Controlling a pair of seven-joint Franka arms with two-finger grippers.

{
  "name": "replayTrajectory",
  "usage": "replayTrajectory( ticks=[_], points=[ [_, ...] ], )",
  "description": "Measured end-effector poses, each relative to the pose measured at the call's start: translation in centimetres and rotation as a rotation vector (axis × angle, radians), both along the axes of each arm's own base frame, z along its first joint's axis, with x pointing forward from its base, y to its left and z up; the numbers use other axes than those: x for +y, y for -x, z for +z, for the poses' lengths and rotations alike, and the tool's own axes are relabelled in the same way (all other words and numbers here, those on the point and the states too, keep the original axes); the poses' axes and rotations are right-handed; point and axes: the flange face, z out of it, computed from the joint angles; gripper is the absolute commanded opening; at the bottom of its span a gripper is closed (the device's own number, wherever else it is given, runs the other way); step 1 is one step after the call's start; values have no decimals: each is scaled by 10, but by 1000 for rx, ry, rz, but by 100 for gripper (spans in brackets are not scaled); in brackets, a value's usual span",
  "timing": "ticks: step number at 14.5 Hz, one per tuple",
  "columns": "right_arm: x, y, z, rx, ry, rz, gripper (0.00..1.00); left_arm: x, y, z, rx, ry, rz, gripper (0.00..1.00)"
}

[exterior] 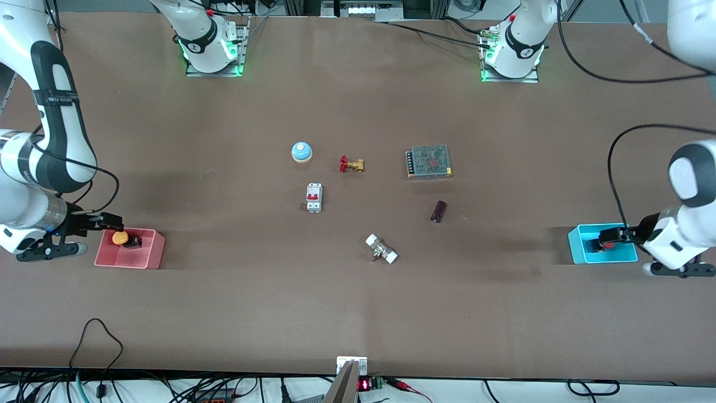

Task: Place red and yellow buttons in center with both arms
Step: 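Lower both grippers and grasp the yellow and red buttons in the boxes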

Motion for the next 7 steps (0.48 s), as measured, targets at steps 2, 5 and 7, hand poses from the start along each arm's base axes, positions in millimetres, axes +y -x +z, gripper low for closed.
replayTrajectory(
  ticks=[2, 5, 7],
  points=[
    [0, -3, -12, -16, 2, 4, 100, 16, 2, -30, 26, 6, 8, 100],
    [0, -5, -30, -19, 3, 6, 100, 36, 5, -59, 29, 8, 14, 100],
    [0, -5, -37, -13, 2, 8, 100, 39, 8, -73, 27, 9, 13, 100]
  ],
)
